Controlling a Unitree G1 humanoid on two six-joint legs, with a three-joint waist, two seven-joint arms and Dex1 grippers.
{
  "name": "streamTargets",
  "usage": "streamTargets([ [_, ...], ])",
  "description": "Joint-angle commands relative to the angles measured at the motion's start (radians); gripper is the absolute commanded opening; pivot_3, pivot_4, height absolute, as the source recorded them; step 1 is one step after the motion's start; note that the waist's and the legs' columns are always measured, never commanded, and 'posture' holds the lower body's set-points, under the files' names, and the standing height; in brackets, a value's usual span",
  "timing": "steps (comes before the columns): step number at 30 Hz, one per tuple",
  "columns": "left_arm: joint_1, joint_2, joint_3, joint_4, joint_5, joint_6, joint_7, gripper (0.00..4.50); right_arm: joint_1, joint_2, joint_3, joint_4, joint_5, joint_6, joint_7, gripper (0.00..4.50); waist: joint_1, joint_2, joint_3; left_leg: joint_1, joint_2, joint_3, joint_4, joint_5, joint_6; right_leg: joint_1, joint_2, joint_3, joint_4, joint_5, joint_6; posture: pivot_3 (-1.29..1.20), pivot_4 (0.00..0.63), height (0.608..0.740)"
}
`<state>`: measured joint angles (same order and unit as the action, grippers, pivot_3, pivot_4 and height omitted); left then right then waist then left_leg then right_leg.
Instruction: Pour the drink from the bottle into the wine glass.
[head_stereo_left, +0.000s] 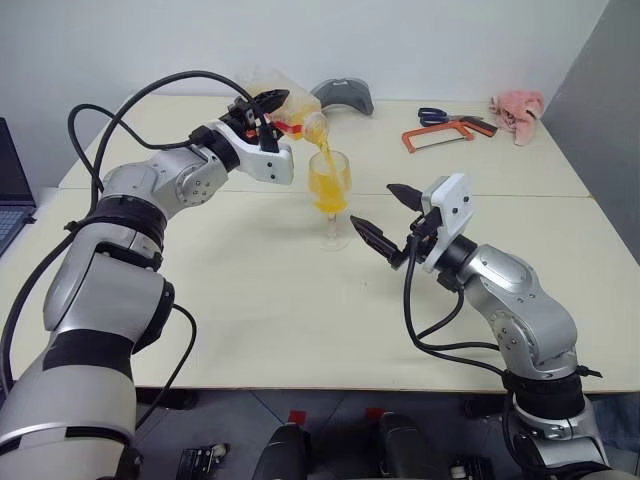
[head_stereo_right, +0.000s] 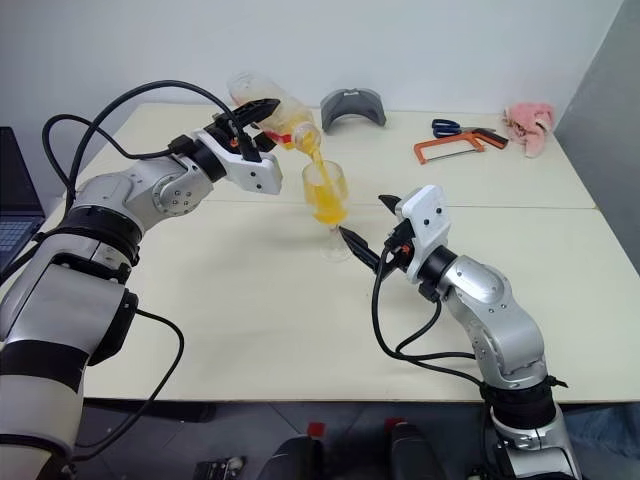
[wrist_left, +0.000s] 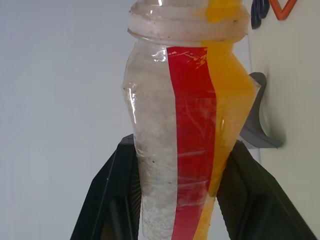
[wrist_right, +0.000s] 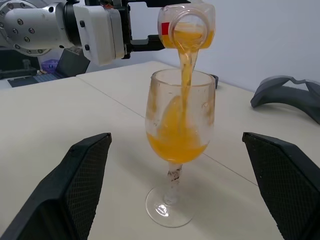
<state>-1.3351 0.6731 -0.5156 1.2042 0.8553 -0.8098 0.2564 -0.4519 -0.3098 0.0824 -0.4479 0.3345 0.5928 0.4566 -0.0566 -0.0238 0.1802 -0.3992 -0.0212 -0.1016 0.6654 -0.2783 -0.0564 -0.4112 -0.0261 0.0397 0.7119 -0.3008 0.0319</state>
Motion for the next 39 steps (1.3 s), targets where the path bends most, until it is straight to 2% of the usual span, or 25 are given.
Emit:
streamTargets([
  [1, -0.046, 0.020, 0.001, -0.005, 0.001, 0.005, 0.030, 1.67, -0.006, -0.004, -0.002, -0.036, 0.011, -0.014, 0.008, 4.50, 0.000, 0.000, 0.000, 0.000, 0.000, 0.000, 0.000, 0.000, 0.000, 0.000, 0.000, 0.000, 0.000, 0.000, 0.000, 0.00, 0.150, 0.740],
  [17, -0.051, 0.020, -0.005, 0.000, 0.009, 0.004, 0.038, 1.67, -0.003, 0.000, 0.004, -0.039, 0.012, -0.010, 0.007, 4.50, 0.000, 0.000, 0.000, 0.000, 0.000, 0.000, 0.000, 0.000, 0.000, 0.000, 0.000, 0.000, 0.000, 0.000, 0.000, 0.00, 0.150, 0.740],
  [27, -0.032, 0.001, 0.024, 0.000, -0.039, 0.004, -0.001, 1.67, -0.004, 0.000, 0.008, -0.040, 0.012, -0.013, 0.004, 4.50, 0.000, 0.000, 0.000, 0.000, 0.000, 0.000, 0.000, 0.000, 0.000, 0.000, 0.000, 0.000, 0.000, 0.000, 0.000, 0.00, 0.150, 0.740],
  [36, 0.040, -0.056, 0.147, -0.027, -0.256, 0.008, -0.212, 1.67, -0.018, 0.006, 0.013, -0.027, -0.013, -0.053, -0.005, 4.50, -0.002, 0.000, 0.000, 0.000, 0.000, 0.000, 0.001, 0.001, -0.001, 0.000, -0.001, 0.000, 0.001, 0.000, 0.000, 0.00, 0.150, 0.740],
  [39, 0.071, -0.085, 0.216, -0.043, -0.366, 0.035, -0.314, 1.67, -0.022, 0.005, 0.017, -0.023, -0.022, -0.074, 0.001, 4.50, -0.002, 0.000, 0.000, 0.000, 0.000, 0.000, 0.001, 0.001, -0.002, 0.000, -0.001, 0.000, 0.001, 0.000, 0.000, 0.00, 0.150, 0.740],
])
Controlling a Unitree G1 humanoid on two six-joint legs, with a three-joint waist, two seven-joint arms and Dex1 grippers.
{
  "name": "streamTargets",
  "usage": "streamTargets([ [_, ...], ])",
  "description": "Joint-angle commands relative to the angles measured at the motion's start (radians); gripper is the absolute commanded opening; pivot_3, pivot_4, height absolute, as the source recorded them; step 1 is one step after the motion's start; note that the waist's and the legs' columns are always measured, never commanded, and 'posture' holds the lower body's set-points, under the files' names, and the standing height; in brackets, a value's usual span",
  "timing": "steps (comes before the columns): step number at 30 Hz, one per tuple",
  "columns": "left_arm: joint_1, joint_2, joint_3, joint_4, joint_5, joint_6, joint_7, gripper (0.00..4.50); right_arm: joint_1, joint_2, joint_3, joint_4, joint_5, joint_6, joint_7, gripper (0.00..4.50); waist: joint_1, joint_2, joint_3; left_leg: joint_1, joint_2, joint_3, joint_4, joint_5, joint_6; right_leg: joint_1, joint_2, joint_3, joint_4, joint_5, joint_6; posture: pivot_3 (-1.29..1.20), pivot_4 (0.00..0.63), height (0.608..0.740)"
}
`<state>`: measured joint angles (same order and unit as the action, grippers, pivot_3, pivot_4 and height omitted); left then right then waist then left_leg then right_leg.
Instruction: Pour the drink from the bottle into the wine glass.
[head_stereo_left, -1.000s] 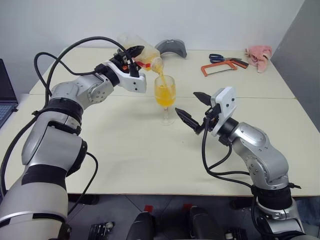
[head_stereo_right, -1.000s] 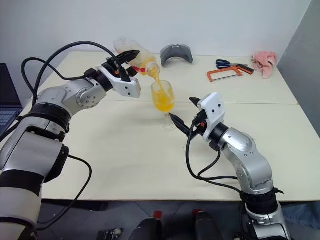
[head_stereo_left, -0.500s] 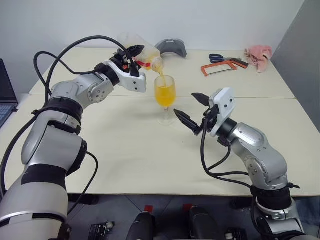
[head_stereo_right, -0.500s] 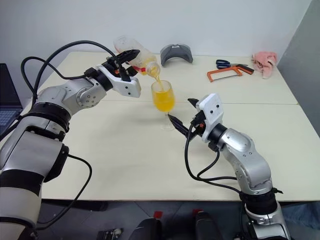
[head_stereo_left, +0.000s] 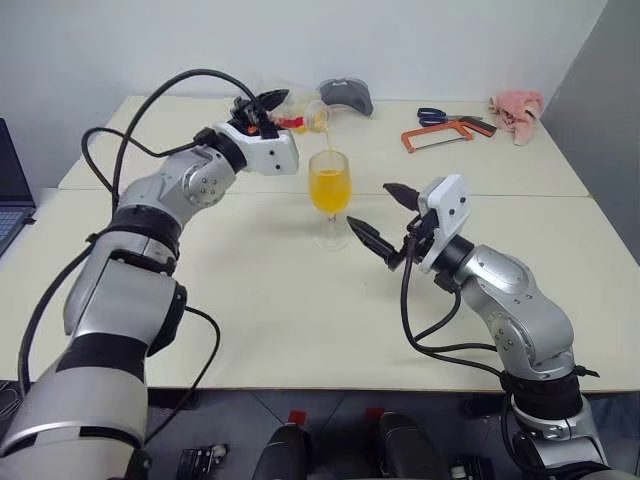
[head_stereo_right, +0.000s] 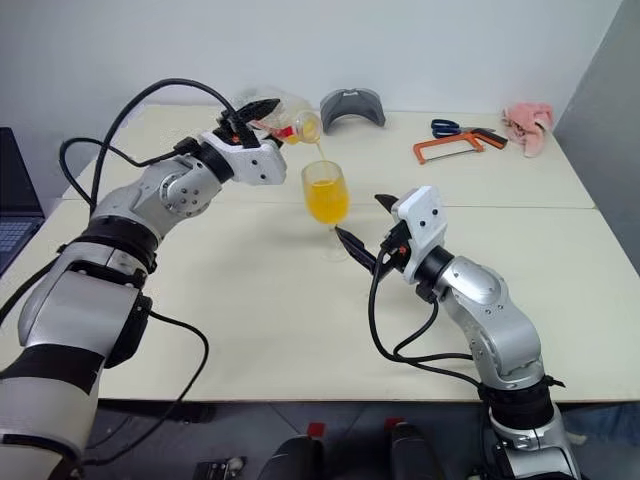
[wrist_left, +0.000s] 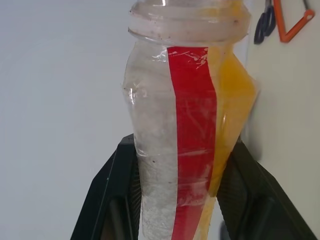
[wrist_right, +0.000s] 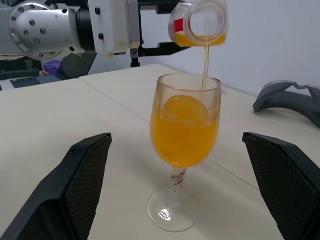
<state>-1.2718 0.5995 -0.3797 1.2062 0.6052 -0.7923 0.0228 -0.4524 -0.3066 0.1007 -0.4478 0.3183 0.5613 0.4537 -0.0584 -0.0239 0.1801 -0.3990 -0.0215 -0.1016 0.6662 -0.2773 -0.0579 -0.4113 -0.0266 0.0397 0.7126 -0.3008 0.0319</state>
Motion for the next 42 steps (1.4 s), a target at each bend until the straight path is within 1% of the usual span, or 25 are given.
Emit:
streamTargets([
  [1, 0.023, -0.030, 0.126, -0.054, -0.187, 0.047, -0.139, 1.67, -0.024, 0.002, 0.000, -0.025, -0.006, -0.052, 0.009, 4.50, 0.000, 0.000, 0.000, 0.000, 0.000, 0.000, 0.000, 0.000, 0.000, 0.000, 0.000, 0.000, 0.000, 0.000, 0.000, 0.00, 0.150, 0.740],
  [3, 0.049, -0.057, 0.202, -0.080, -0.298, 0.111, -0.231, 1.67, -0.025, 0.001, 0.001, -0.033, 0.001, -0.057, 0.020, 4.50, 0.000, 0.000, 0.000, 0.000, 0.000, 0.000, 0.001, 0.000, 0.000, 0.000, -0.001, 0.000, 0.000, 0.000, 0.000, 0.00, 0.150, 0.740],
  [5, 0.080, -0.084, 0.294, -0.117, -0.430, 0.217, -0.322, 1.67, -0.024, -0.011, 0.007, -0.055, 0.030, -0.039, 0.051, 4.50, -0.001, 0.000, 0.000, 0.000, 0.000, 0.000, 0.001, 0.000, 0.000, 0.000, -0.001, 0.000, 0.000, 0.000, 0.000, 0.00, 0.150, 0.740],
  [8, 0.156, -0.097, 0.397, -0.198, -0.573, 0.365, -0.428, 1.67, -0.016, -0.058, 0.035, -0.099, 0.069, 0.029, 0.111, 4.50, -0.010, 0.000, 0.000, 0.000, 0.000, -0.001, 0.001, 0.000, 0.000, 0.000, 0.000, 0.000, 0.001, 0.000, 0.000, 0.00, 0.150, 0.740],
  [11, 0.230, -0.105, 0.505, -0.284, -0.708, 0.522, -0.465, 1.67, -0.018, -0.092, 0.062, -0.118, 0.084, 0.096, 0.123, 4.50, -0.022, 0.000, 0.000, 0.000, 0.000, -0.002, 0.001, 0.000, 0.000, 0.000, 0.000, -0.001, 0.001, 0.000, 0.000, 0.00, 0.150, 0.740],
  [14, 0.301, -0.083, 0.574, -0.348, -0.770, 0.631, -0.456, 1.67, -0.033, -0.094, 0.084, -0.122, 0.093, 0.161, 0.116, 4.50, -0.027, 0.000, 0.000, 0.000, 0.001, -0.004, 0.003, 0.000, 0.000, 0.000, 0.000, -0.002, 0.002, 0.000, 0.000, 0.00, 0.150, 0.740],
  [17, 0.365, -0.074, 0.626, -0.414, -0.827, 0.731, -0.459, 1.67, -0.066, -0.080, 0.101, -0.104, 0.089, 0.191, 0.105, 4.50, -0.028, 0.000, 0.000, -0.001, 0.001, -0.004, 0.005, 0.000, 0.000, 0.000, 0.000, -0.002, 0.003, 0.000, 0.000, 0.00, 0.150, 0.740],
  [20, 0.424, -0.068, 0.654, -0.464, -0.854, 0.784, -0.467, 1.67, -0.106, -0.063, 0.119, -0.084, 0.085, 0.212, 0.101, 4.50, -0.025, 0.000, 0.000, -0.001, 0.001, -0.005, 0.008, 0.000, 0.000, 0.002, 0.000, -0.002, 0.004, 0.000, 0.000, 0.00, 0.150, 0.740],
  [25, 0.486, -0.076, 0.663, -0.518, -0.871, 0.819, -0.486, 1.67, -0.156, -0.050, 0.145, -0.035, 0.061, 0.214, 0.103, 4.50, -0.019, -0.001, -0.001, -0.001, 0.001, -0.006, 0.010, 0.000, 0.000, 0.003, -0.002, -0.003, 0.003, 0.000, 0.000, 0.00, 0.150, 0.740],
  [28, 0.513, -0.086, 0.665, -0.512, -0.877, 0.816, -0.499, 1.67, -0.181, -0.035, 0.153, -0.005, 0.044, 0.208, 0.093, 4.50, -0.017, -0.002, -0.001, -0.001, 0.000, -0.006, 0.010, 0.000, 0.001, 0.004, -0.002, -0.003, 0.003, 0.000, 0.000, 0.00, 0.150, 0.740],
  [37, 0.503, -0.095, 0.667, -0.440, -0.871, 0.798, -0.495, 1.67, -0.188, -0.023, 0.153, 0.006, 0.033, 0.207, 0.098, 4.50, -0.015, -0.002, -0.002, 0.000, 0.000, -0.007, 0.010, -0.002, 0.003, 0.004, -0.002, -0.003, 0.003, 0.000, 0.000, 0.00, 0.150, 0.740],
  [39, 0.503, -0.095, 0.664, -0.433, -0.867, 0.790, -0.496, 2.41, -0.187, -0.025, 0.152, 0.007, 0.033, 0.207, 0.100, 4.50, -0.015, -0.002, -0.002, 0.000, 0.000, -0.006, 0.010, -0.002, 0.003, 0.004, -0.002, -0.003, 0.003, 0.000, 0.000, 0.00, 0.150, 0.740],
  [40, 0.506, -0.094, 0.662, -0.434, -0.866, 0.783, -0.501, 2.67, -0.187, -0.026, 0.152, 0.007, 0.033, 0.208, 0.101, 4.50, -0.015, -0.002, -0.002, 0.000, 0.000, -0.006, 0.010, -0.002, 0.003, 0.004, -0.002, -0.003, 0.003, 0.000, 0.000, 0.00, 0.150, 0.740],
  [42, 0.517, -0.090, 0.655, -0.438, -0.857, 0.764, -0.506, 3.35, -0.183, -0.028, 0.151, 0.005, 0.035, 0.213, 0.102, 4.50, -0.015, -0.002, -0.002, 0.000, 0.000, -0.006, 0.010, -0.002, 0.003, 0.004, -0.002, -0.003, 0.004, 0.000, 0.000, 0.00, 0.150, 0.740],
])
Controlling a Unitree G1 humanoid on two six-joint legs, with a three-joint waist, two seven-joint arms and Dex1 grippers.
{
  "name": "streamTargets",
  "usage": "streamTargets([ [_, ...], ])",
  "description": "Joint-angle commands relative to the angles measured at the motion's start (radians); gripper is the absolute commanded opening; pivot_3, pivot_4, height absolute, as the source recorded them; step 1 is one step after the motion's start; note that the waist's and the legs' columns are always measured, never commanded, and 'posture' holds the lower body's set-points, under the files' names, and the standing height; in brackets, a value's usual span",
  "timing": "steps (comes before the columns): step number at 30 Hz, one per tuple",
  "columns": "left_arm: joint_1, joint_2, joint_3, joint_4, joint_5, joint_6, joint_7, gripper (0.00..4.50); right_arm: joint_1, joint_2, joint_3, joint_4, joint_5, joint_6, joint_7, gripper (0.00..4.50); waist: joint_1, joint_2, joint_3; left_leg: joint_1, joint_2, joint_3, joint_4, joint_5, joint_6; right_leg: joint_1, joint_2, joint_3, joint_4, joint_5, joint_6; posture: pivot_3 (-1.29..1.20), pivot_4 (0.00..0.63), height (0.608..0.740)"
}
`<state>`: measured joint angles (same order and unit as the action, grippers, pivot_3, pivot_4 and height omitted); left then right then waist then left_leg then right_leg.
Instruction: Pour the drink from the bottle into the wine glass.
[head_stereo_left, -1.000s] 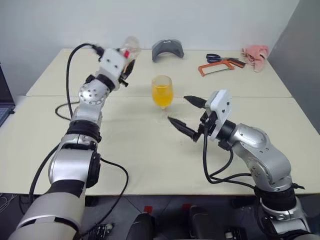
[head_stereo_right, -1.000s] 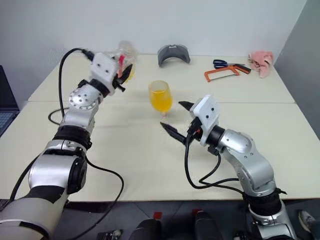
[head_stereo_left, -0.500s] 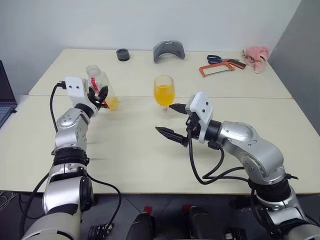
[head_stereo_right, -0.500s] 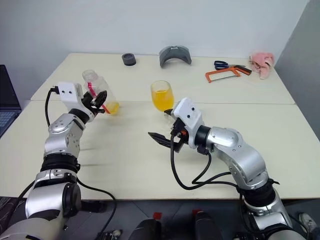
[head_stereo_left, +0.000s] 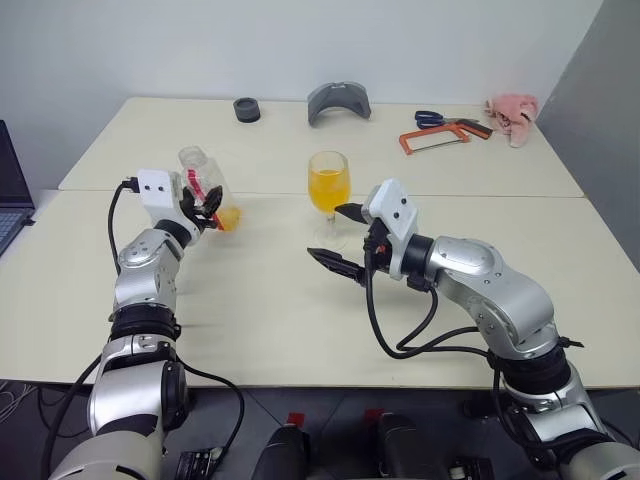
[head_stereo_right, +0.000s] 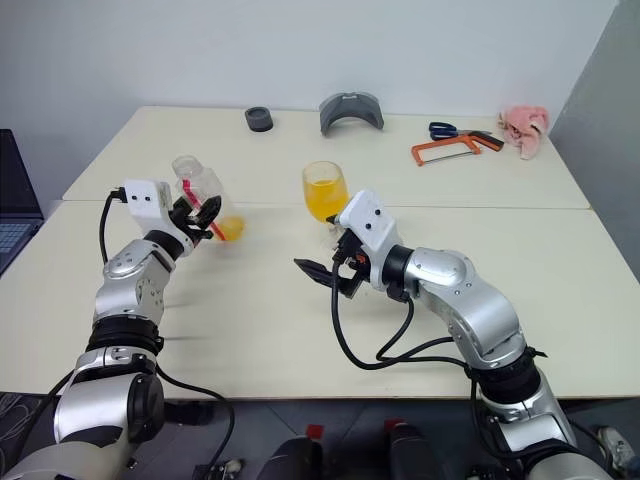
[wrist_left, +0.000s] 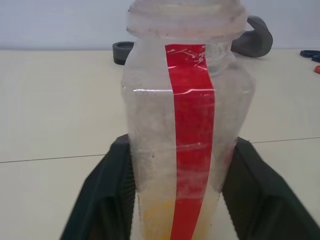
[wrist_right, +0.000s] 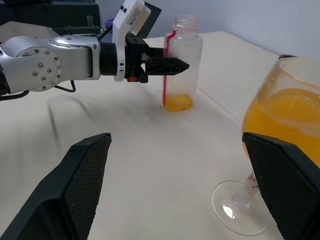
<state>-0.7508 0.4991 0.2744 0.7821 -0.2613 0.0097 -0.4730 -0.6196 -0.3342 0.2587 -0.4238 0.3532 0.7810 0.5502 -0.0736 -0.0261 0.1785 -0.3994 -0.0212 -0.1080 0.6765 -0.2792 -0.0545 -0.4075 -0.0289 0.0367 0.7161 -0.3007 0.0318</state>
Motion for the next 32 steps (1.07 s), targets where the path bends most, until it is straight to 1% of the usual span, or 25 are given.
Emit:
streamTargets([
  [1, 0.000, 0.011, 0.000, -0.015, 0.011, -0.042, -0.012, 3.69, -0.014, -0.001, -0.007, -0.021, 0.001, -0.006, 0.006, 4.50, 0.000, 0.000, 0.000, 0.000, 0.000, 0.000, 0.000, 0.000, 0.000, 0.000, 0.000, 0.000, 0.000, 0.000, 0.000, 0.00, 0.150, 0.740],
  [3, 0.010, 0.013, -0.004, -0.022, 0.018, -0.053, -0.016, 4.30, -0.007, -0.004, -0.006, -0.024, 0.001, -0.006, 0.007, 4.50, 0.000, 0.000, 0.000, 0.000, 0.000, 0.000, 0.000, 0.000, 0.000, 0.000, 0.000, 0.000, 0.000, 0.000, 0.000, 0.00, 0.150, 0.740],
  [4, 0.017, 0.013, -0.007, -0.027, 0.024, -0.059, -0.015, 4.48, -0.001, -0.007, -0.004, -0.025, -0.001, -0.007, 0.007, 4.50, 0.000, 0.000, 0.000, 0.000, 0.000, 0.000, 0.000, 0.000, 0.000, 0.000, 0.000, 0.000, 0.000, 0.000, 0.000, 0.00, 0.150, 0.740],
  [9, 0.071, 0.014, -0.017, -0.084, 0.045, -0.073, -0.004, 4.48, 0.065, -0.033, 0.003, -0.032, -0.031, -0.060, 0.009, 4.50, 0.002, 0.000, 0.000, 0.000, 0.000, 0.000, 0.000, 0.000, 0.000, 0.000, 0.000, 0.000, 0.000, 0.000, 0.000, 0.00, 0.150, 0.740],
  [12, 0.140, 0.031, -0.031, -0.154, 0.080, -0.100, 0.004, 4.48, 0.170, -0.036, -0.006, -0.051, -0.059, -0.154, -0.002, 4.50, 0.006, 0.000, 0.000, 0.000, 0.000, 0.000, 0.000, 0.000, 0.000, 0.000, -0.001, 0.000, 0.000, 0.000, 0.000, 0.00, 0.150, 0.740],
  [14, 0.195, 0.038, -0.024, -0.226, 0.080, -0.089, 0.012, 4.48, 0.265, -0.030, -0.013, -0.055, -0.095, -0.254, -0.024, 4.50, 0.008, -0.001, 0.000, 0.000, 0.001, 0.000, -0.001, 0.000, 0.000, 0.000, -0.002, 0.001, -0.001, 0.000, 0.000, 0.00, 0.150, 0.740],
  [16, 0.265, 0.037, -0.012, -0.333, 0.075, -0.051, 0.033, 4.48, 0.380, -0.002, -0.043, -0.038, -0.120, -0.375, -0.062, 4.50, 0.009, -0.001, 0.000, 0.000, 0.001, 0.000, -0.001, 0.000, 0.000, 0.000, -0.004, 0.001, -0.001, 0.000, 0.000, 0.00, 0.150, 0.740],
  [20, 0.381, 0.001, 0.008, -0.524, 0.049, 0.044, 0.100, 4.48, 0.510, 0.072, -0.121, 0.032, -0.155, -0.563, -0.146, 4.50, 0.013, -0.001, 0.000, 0.000, 0.004, 0.001, -0.001, 0.000, 0.001, 0.001, -0.005, 0.001, -0.001, 0.000, 0.000, 0.00, 0.150, 0.740],
  [23, 0.437, -0.026, 0.011, -0.613, 0.027, 0.082, 0.115, 4.48, 0.548, 0.102, -0.142, 0.083, -0.176, -0.640, -0.173, 4.50, 0.018, -0.001, 0.000, 0.003, 0.004, 0.002, -0.001, 0.000, 0.001, 0.003, -0.004, 0.001, -0.001, 0.000, 0.000, 0.00, 0.150, 0.740],
  [26, 0.484, -0.050, 0.009, -0.680, 0.022, 0.074, 0.119, 4.48, 0.571, 0.138, -0.161, 0.131, -0.181, -0.700, -0.198, 4.50, 0.020, -0.001, 0.000, 0.003, 0.004, 0.002, -0.001, 0.000, 0.001, 0.004, -0.001, 0.001, -0.001, 0.000, 0.000, 0.00, 0.150, 0.740],
  [32, 0.534, -0.079, 0.005, -0.743, 0.013, 0.087, 0.119, 4.48, 0.577, 0.156, -0.181, 0.186, -0.199, -0.749, -0.219, 4.50, 0.020, -0.001, 0.000, 0.004, 0.007, 0.004, -0.001, 0.000, 0.001, 0.004, 0.002, 0.002, -0.001, 0.000, 0.000, 0.00, 0.150, 0.740],
])
